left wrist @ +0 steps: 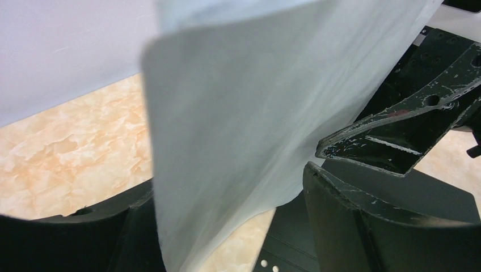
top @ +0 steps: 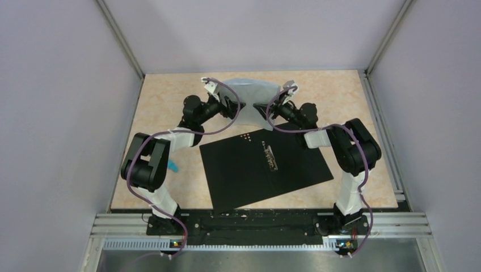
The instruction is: Put the files into the folder
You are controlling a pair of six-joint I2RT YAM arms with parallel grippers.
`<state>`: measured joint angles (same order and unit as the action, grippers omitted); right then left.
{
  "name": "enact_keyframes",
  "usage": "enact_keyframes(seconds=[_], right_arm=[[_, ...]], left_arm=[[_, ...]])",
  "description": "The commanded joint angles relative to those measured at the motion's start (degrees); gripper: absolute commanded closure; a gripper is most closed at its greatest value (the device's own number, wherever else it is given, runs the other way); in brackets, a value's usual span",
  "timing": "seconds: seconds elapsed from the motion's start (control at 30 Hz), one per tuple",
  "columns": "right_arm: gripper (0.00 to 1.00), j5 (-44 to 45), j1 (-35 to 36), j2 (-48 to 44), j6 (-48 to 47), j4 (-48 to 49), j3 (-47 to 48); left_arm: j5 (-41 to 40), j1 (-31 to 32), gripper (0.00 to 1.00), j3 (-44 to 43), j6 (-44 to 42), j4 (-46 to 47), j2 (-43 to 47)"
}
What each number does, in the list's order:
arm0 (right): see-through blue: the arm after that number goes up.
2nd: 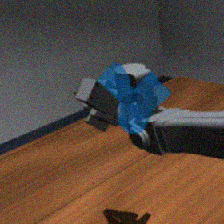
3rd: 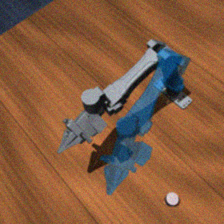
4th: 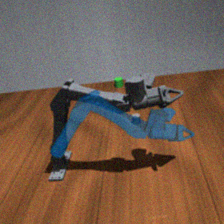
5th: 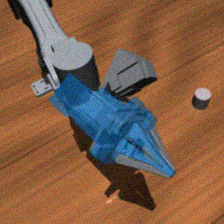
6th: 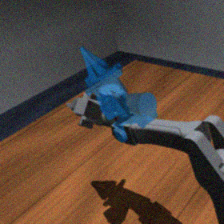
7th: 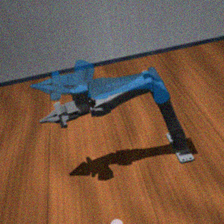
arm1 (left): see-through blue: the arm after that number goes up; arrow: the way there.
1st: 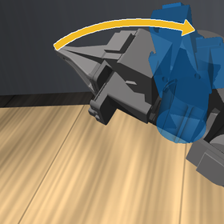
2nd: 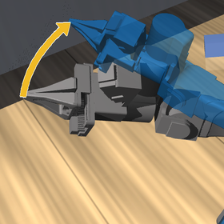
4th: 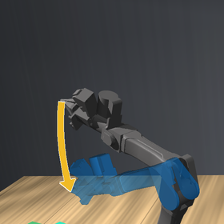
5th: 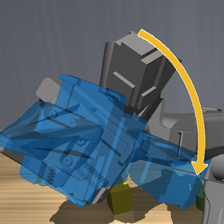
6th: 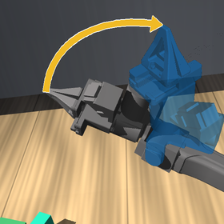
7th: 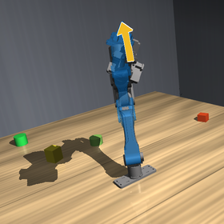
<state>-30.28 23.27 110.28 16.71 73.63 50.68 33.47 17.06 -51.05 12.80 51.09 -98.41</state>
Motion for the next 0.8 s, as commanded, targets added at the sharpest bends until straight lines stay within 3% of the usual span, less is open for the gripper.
enact_keyframes(seconds=[0.0, 0.27, 0.77], right_arm=[[0.39, -1.2, 0.6, -4.0, -0.7, 1.7, 0.0], [0.39, -2.8, 0.8, -2.8, 1.5, 3.1, 0.4], [0.44, -2.9, 1.3, -0.7, 2.8, 5.8, 0.0]], left_arm=[[-0.1, 0.6, 0.23, -2.8, 1.9, 4.6, -1.1], [-3.6, 0.6, 0.22, -3.0, 1.7, 3.7, -1.1], [-0.8, -2.6, 0.20, -3.5, 0.1, 0.6, 1.0]])
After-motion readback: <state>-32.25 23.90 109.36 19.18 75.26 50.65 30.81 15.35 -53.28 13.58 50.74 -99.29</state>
